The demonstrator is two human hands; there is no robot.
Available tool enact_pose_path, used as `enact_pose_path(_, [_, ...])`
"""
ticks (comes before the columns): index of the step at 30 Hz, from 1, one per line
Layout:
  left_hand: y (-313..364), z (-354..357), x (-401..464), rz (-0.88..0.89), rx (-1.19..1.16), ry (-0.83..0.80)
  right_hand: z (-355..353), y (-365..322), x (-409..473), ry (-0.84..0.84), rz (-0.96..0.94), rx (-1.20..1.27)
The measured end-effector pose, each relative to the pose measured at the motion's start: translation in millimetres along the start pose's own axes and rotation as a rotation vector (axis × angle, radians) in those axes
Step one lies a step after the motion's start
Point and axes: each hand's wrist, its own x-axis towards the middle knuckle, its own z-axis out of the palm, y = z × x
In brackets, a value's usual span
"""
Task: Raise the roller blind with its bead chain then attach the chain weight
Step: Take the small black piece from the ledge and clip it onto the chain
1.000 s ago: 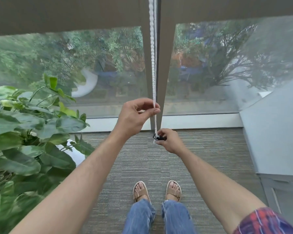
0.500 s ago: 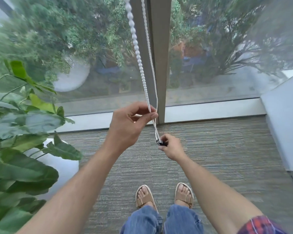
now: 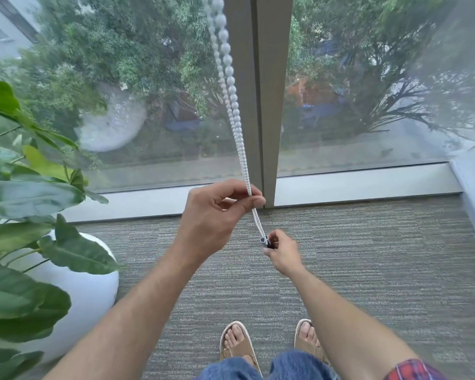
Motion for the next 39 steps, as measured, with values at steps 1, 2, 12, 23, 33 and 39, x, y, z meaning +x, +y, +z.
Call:
enact_pose_path(1, [-2.9,0.2,0.4,0.000,-0.002,0.000,2.6,0.8,4.2,0.007,-0.002,0.004])
enact_pose_path(2, [-5.7,0.7,0.7,0.002,-0.007,0.001,4.8,1.4,7.9,0.013,-0.003,0.015])
enact_pose_path(12, [-13.7,-0.3,-4.3,0.027,0.104,0.006,11.9,-15.9,17.9,0.003,-0.037,-0.012])
enact_pose_path(23, [47.5,-17.1,14.3,-0.113,0.078,-0.002,-75.4,-139.5,-51.0,-0.095,-0.396,0.106])
enact_pose_path(33, [172.2,-71.0,54.2,-0.017,-0.030,0.107,-152.9,-262.8,-135.6,0.057,-0.583,0.050])
enact_pose_path(39, [260.2,-108.3,76.1,0.060,-0.046,0.166,-200.0,-355.0,-202.1,0.111,-0.764,0.138])
